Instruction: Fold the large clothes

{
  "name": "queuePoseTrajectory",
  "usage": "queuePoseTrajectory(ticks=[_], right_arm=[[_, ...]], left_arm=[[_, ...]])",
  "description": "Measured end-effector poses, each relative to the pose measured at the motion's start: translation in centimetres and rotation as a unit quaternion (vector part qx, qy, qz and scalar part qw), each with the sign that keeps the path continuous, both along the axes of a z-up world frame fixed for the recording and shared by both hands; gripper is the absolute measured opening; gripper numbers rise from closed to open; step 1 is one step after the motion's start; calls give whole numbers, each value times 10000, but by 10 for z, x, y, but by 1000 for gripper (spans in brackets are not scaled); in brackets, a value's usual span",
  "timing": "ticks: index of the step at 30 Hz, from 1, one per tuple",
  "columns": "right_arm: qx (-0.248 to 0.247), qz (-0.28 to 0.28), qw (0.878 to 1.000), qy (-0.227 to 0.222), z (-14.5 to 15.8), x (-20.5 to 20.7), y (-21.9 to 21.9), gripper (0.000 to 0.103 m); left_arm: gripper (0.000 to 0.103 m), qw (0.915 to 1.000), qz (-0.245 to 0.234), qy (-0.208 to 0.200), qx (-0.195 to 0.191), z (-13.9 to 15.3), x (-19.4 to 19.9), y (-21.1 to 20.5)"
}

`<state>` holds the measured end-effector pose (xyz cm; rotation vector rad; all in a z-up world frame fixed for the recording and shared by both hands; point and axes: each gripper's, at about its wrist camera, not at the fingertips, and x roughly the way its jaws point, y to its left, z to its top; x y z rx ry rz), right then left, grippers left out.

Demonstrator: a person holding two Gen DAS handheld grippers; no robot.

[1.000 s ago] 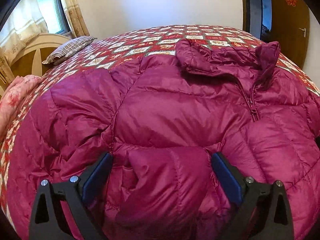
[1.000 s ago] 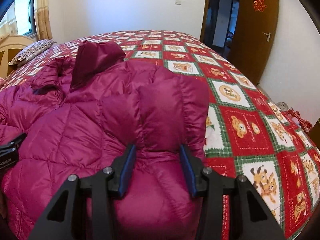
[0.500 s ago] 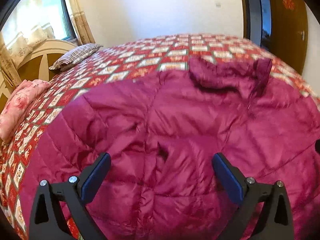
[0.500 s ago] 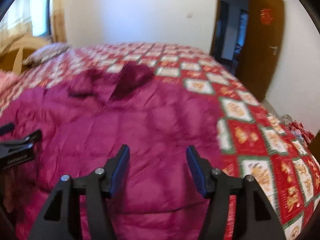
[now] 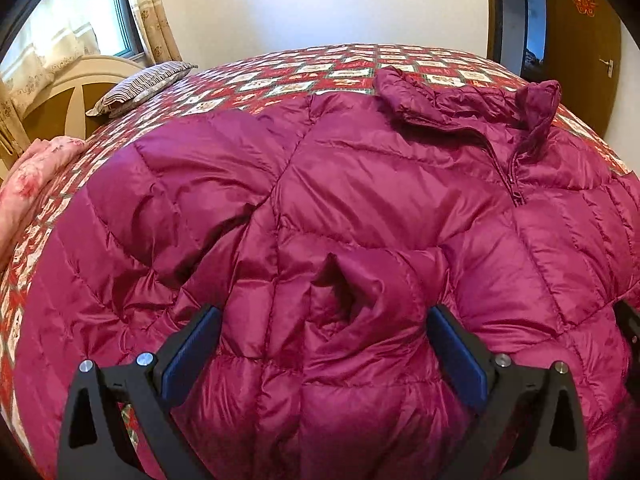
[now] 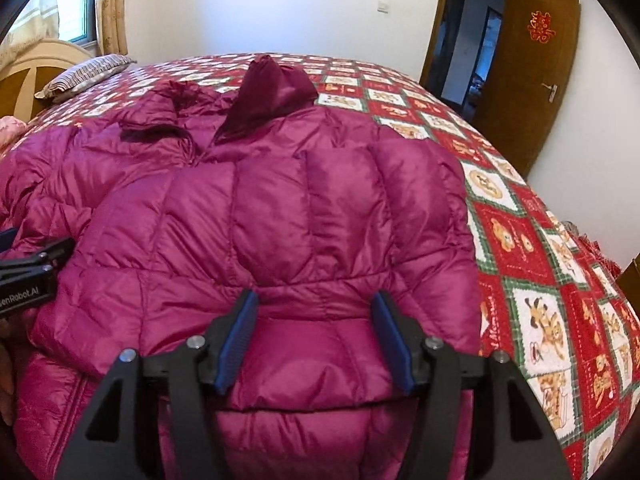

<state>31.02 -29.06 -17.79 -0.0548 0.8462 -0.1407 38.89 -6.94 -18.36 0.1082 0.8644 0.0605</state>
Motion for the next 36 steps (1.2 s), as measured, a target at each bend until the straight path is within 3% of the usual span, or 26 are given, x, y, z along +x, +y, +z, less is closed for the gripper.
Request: queuePoseTrajectory(ticks=[10,17,20,23,25,28,32,36], right_arm=[[13,-104,9997,-213,5,-34,12,66],[42,-118,9999,-69,1,-25,8,68],[291,-44,9995,-108,6,-27,3,81],[354,-44,9992,-173,14,-36,4,85],[374,20,9990,-227,20,-43,8,86],[404,155,9985,-320,28,-53,16,86],[409,243,9982,-367,31,-63,22,86],[407,181,9985,-329,29,-72,18,86]], left_arm=[[102,9993,16,6,-384,0,-25,21],[102,9983,110,36,-578,12,-27,34],[102,9972,256,-417,-568,46,-52,66],[102,9955,498,-800,-100,68,-79,113],[102,9937,874,-683,169,65,-89,155],[102,9873,1525,-338,277,50,-99,216],[102,9759,2154,-87,-335,35,-120,277],[102,9695,2162,230,-1129,15,-120,292]])
